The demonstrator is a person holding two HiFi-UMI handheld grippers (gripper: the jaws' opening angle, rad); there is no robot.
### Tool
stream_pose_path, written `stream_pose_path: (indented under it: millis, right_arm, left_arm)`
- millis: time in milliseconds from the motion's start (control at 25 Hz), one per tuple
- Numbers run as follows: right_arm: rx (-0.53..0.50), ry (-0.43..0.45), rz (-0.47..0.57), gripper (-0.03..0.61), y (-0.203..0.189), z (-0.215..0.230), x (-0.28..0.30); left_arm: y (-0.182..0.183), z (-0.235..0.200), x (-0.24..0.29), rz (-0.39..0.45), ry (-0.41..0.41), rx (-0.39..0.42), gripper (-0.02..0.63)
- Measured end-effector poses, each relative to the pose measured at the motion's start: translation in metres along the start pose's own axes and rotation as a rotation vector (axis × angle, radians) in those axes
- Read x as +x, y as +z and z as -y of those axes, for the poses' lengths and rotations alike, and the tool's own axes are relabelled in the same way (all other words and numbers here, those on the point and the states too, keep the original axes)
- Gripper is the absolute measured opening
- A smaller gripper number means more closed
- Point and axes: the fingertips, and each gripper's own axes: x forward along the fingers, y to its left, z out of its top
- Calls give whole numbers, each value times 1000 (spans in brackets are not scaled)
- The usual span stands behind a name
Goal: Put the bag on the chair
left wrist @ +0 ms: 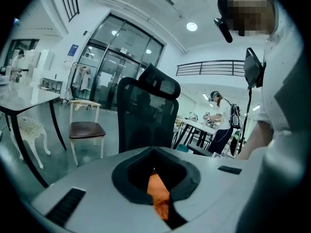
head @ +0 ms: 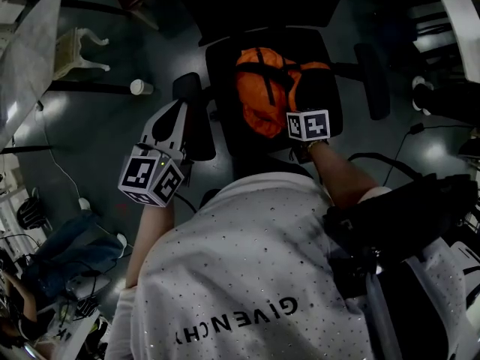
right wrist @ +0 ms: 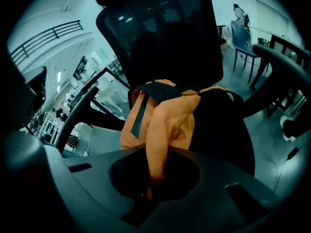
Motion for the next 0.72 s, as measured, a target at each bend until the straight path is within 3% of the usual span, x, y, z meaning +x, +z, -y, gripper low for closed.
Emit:
stream_pose_path:
  millis: [240,480,720]
  right_arm:
    - [145,-4,-49,11,-27,19,-9]
    - [70,-76,-38,11,-46,35,-23]
    - [104,-52,-70,12,-38,26,-10]
  left_arm:
    - [-19,11,-10,-40,5,-3,0]
    - [-30,37,-12,-37,-22,-36,0]
    - [-30,18,-3,-73,-37,-50,0]
